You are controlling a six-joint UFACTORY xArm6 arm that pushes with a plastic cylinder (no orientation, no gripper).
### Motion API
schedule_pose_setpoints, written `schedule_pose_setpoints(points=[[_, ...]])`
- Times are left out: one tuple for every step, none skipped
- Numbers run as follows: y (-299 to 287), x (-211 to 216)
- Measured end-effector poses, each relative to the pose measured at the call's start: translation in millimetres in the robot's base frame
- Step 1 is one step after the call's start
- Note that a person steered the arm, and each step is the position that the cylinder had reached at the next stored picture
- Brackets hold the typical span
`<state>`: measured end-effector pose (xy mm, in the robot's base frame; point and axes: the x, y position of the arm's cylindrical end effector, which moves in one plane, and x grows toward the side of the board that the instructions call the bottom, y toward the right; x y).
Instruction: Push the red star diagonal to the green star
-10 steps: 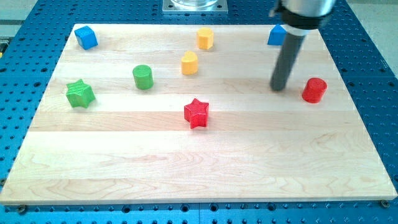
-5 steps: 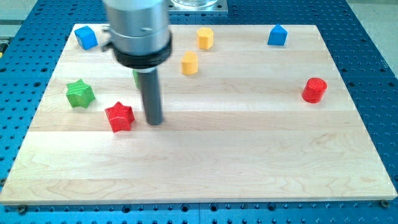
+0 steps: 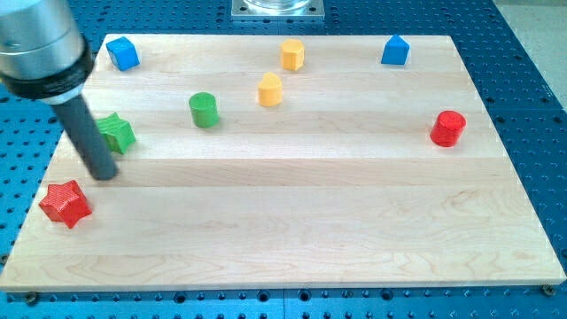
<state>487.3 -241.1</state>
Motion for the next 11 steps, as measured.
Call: schedule_pose_setpoints(points=[[2, 6], [2, 13], [1, 13], [1, 14], [5, 19], [16, 28], [16, 27], [16, 26], [14, 25], [14, 25], [-22, 25]])
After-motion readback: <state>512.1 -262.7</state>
